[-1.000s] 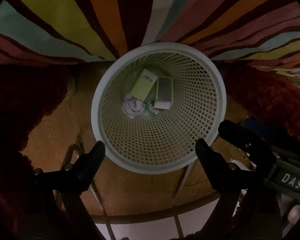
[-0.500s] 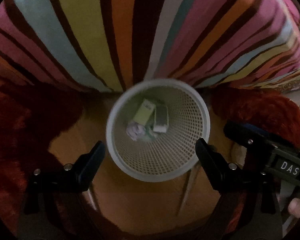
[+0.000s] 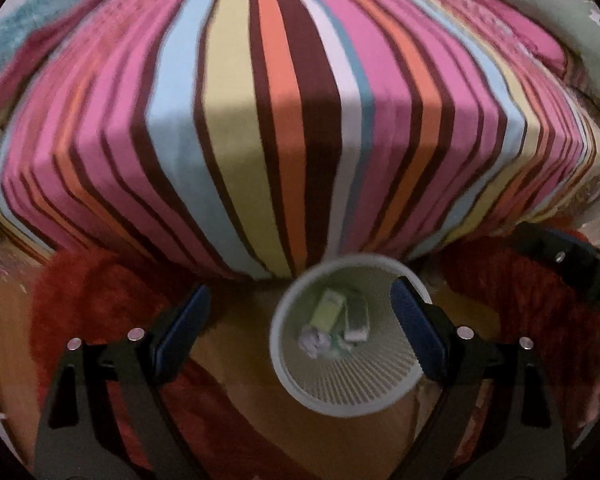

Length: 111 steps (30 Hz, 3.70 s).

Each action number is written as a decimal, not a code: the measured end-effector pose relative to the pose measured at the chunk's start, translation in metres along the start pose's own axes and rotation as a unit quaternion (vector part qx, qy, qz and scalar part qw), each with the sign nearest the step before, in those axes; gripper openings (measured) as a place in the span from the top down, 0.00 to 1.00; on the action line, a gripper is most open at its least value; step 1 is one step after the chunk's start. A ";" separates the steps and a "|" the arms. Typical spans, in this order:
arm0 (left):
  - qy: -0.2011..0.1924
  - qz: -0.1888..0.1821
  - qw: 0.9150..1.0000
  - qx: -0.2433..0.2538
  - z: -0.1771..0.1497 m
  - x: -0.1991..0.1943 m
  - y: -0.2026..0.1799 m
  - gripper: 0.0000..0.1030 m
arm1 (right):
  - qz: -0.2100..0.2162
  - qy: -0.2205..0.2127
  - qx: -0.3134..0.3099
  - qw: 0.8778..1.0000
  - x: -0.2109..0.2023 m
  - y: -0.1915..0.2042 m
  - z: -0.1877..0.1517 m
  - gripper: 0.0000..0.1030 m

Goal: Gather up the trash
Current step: 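Move both tools back toward the remaining items on the bed, then grasp the green tissue pack with the left tool while the right tool grasps a white cosmetic box, then carry tissue pack and white box over the wastebasket and open both tools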

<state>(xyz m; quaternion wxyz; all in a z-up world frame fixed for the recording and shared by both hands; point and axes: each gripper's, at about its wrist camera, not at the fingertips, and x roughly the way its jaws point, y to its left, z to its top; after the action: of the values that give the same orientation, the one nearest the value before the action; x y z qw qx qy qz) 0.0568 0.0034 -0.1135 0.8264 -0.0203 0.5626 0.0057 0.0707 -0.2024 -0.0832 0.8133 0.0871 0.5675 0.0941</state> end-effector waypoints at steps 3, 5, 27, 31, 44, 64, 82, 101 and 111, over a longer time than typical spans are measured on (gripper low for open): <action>-0.037 0.018 0.999 0.003 0.009 -0.016 0.005 0.14 | -0.002 -0.037 -0.005 0.999 -0.013 0.000 0.009 0.29; -0.051 0.027 0.998 0.008 0.017 -0.021 0.007 0.14 | -0.001 -0.057 -0.004 0.998 -0.015 -0.002 0.016 0.29; -0.104 0.019 0.992 -0.071 0.122 -0.014 0.045 0.14 | 0.021 -0.145 -0.021 0.989 -0.010 -0.006 0.102 0.29; -0.108 0.019 0.990 -0.084 0.153 -0.006 0.055 0.14 | 0.025 -0.147 -0.046 0.988 -0.002 0.005 0.119 0.29; -0.101 0.012 0.989 -0.110 0.245 0.033 0.079 0.14 | 0.049 -0.139 -0.119 0.982 0.034 0.038 0.177 0.29; -0.078 -0.019 0.993 -0.088 0.349 0.083 0.066 0.14 | 0.079 -0.092 -0.199 0.973 0.087 0.063 0.229 0.29; -0.044 0.013 0.997 -0.060 0.387 0.118 0.058 0.14 | 0.044 -0.077 -0.265 0.960 0.124 0.099 0.253 0.29; -0.068 0.002 0.995 -0.077 0.342 0.097 0.069 0.32 | 0.028 -0.082 -0.176 0.981 0.097 0.078 0.204 0.49; -0.078 -0.016 0.993 -0.091 0.283 0.067 0.068 0.32 | 0.053 -0.091 -0.085 0.991 0.061 0.040 0.185 0.50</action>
<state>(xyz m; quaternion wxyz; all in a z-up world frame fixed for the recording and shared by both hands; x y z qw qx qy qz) 0.3424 0.0814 -0.0742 0.8627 -0.1041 0.4928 0.0448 0.2629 -0.1547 -0.0657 0.8601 0.0559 0.4752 0.1770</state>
